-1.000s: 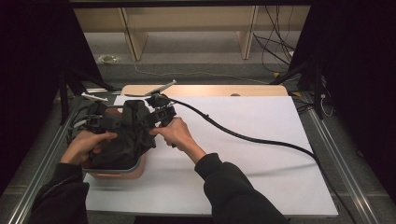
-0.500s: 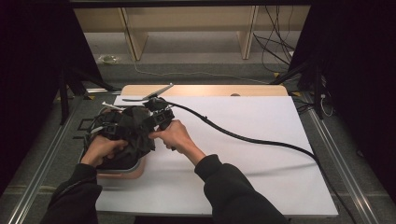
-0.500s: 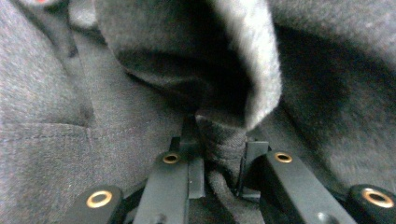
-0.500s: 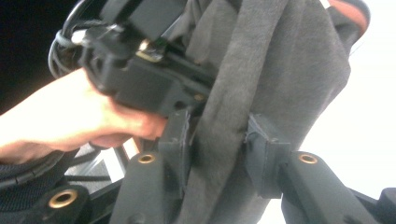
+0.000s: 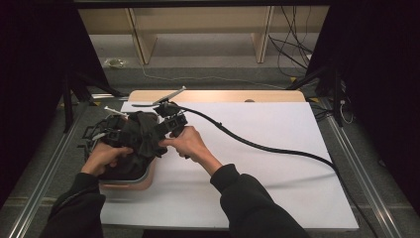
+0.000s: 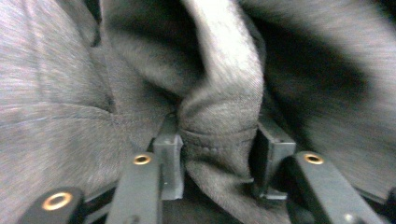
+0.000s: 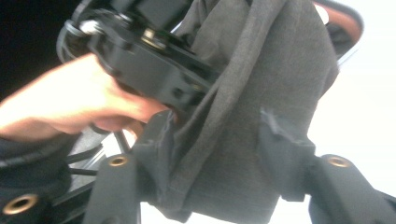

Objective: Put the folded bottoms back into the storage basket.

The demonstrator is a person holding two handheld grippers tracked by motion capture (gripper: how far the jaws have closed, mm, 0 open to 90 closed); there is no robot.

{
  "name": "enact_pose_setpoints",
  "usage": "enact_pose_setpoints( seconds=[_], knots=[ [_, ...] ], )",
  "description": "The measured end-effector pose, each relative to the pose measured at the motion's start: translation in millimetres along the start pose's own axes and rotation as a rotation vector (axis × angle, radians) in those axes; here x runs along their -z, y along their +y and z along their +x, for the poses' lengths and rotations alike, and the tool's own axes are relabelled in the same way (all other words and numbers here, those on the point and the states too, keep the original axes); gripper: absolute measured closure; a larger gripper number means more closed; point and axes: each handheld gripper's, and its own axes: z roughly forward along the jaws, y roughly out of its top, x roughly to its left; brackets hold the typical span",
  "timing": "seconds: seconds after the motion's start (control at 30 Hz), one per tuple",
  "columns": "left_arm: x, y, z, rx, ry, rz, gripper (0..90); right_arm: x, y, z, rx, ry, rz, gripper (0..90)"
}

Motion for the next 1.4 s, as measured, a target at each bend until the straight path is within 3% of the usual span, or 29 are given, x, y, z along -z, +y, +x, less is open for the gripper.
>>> enact_pose_setpoints(
  seconds=[0.3, 0.57, 0.7, 0.8, 1.03, 1.17, 1.27, 1.33, 1.4],
  knots=[
    [38.5, 4.5, -10.0, -0.002, -0.002, -0.093, 45.4, 20.7, 0.2, 5.2, 0.034, -0.047, -0.024, 37.8],
    [48.0, 7.4, -25.0, -0.014, -0.032, -0.125, 35.9, 27.3, -4.8, 2.7, 0.057, -0.086, -0.022, 34.5],
    [47.0, 8.6, -31.6, -0.018, -0.055, -0.128, 30.4, 35.2, -8.8, -6.1, 0.024, -0.072, -0.047, 33.6],
    [46.0, 9.8, -37.7, -0.022, -0.057, -0.130, 26.9, 43.6, -14.5, -13.4, 0.023, -0.104, -0.058, 32.7],
    [40.9, 12.9, -54.1, -0.031, -0.080, -0.130, 20.4, 60.7, -27.4, -28.6, 0.001, -0.117, -0.076, 32.5],
    [29.9, 15.1, -58.5, -0.016, -0.055, -0.121, 18.6, 67.7, -35.0, -36.0, -0.011, -0.126, -0.081, 32.5],
    [18.7, 15.3, -61.4, -0.029, -0.030, -0.091, 17.3, 72.1, -41.0, -41.9, -0.020, -0.130, -0.086, 32.5],
    [10.8, 15.7, -60.3, -0.008, -0.016, -0.087, 17.5, 74.4, -44.3, -45.6, -0.027, -0.132, -0.085, 32.6],
    [3.9, 14.7, -59.0, -0.018, -0.007, -0.065, 23.1, 76.3, -47.3, -49.6, -0.040, -0.128, -0.087, 32.7]
  ],
)
